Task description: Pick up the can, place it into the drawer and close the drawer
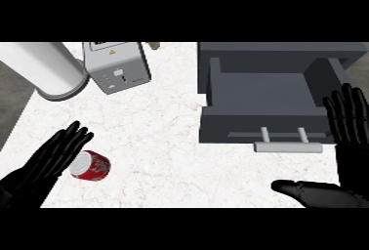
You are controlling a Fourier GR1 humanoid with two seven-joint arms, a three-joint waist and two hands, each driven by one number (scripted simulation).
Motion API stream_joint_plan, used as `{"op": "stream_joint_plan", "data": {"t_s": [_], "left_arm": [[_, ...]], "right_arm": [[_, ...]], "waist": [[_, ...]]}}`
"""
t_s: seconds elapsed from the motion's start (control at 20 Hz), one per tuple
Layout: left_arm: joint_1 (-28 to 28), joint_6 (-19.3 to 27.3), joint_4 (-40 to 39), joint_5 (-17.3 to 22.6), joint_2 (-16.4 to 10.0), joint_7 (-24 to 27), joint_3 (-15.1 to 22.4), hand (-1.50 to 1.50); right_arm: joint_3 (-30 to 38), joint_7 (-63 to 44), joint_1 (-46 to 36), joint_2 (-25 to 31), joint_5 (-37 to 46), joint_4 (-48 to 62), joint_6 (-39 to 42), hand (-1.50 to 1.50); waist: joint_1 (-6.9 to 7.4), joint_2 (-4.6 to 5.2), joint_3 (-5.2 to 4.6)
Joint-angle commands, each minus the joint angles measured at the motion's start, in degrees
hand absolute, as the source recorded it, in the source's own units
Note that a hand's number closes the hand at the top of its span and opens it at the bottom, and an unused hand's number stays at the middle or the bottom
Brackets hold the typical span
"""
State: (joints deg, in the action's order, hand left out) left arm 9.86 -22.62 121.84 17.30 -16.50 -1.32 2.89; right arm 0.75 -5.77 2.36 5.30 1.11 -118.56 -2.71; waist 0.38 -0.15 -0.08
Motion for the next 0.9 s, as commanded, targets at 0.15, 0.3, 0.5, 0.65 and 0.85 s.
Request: {"op": "stream_joint_plan", "data": {"t_s": [0.15, 0.3, 0.5, 0.65, 0.85], "left_arm": [[9.5, -12.3, 0.7, 12.7, -10.8, -1.7, -10.4, -1.50], [3.4, -11.5, -1.3, 20.4, -13.9, -7.8, -14.9, -1.50], [6.5, -14.4, -3.1, 17.6, -8.9, -6.3, -14.3, -1.50], [6.5, -13.9, -2.0, 24.3, -11.3, -10.6, -17.9, -1.50], [8.9, -18.8, -4.8, 20.7, -8.9, -8.6, -21.0, -1.50]], "right_arm": [[1.8, -8.6, 5.5, 2.0, -2.3, -4.7, 1.5, -1.50], [-0.2, -4.5, 8.4, 0.0, 0.0, -3.8, 1.2, -1.50], [1.9, -0.9, 9.9, -0.7, -2.3, -1.2, 3.3, -1.50], [1.3, -4.4, 4.9, -0.6, 0.0, 0.0, 1.6, -1.50], [4.2, -0.9, 9.3, -0.6, -3.6, -2.0, 4.0, -1.50]], "waist": [[-0.08, -0.04, 0.06], [-0.56, 0.09, 0.11], [-0.39, 0.11, 0.10], [-0.19, 0.13, 0.10], [-0.22, 0.09, 0.09]]}}
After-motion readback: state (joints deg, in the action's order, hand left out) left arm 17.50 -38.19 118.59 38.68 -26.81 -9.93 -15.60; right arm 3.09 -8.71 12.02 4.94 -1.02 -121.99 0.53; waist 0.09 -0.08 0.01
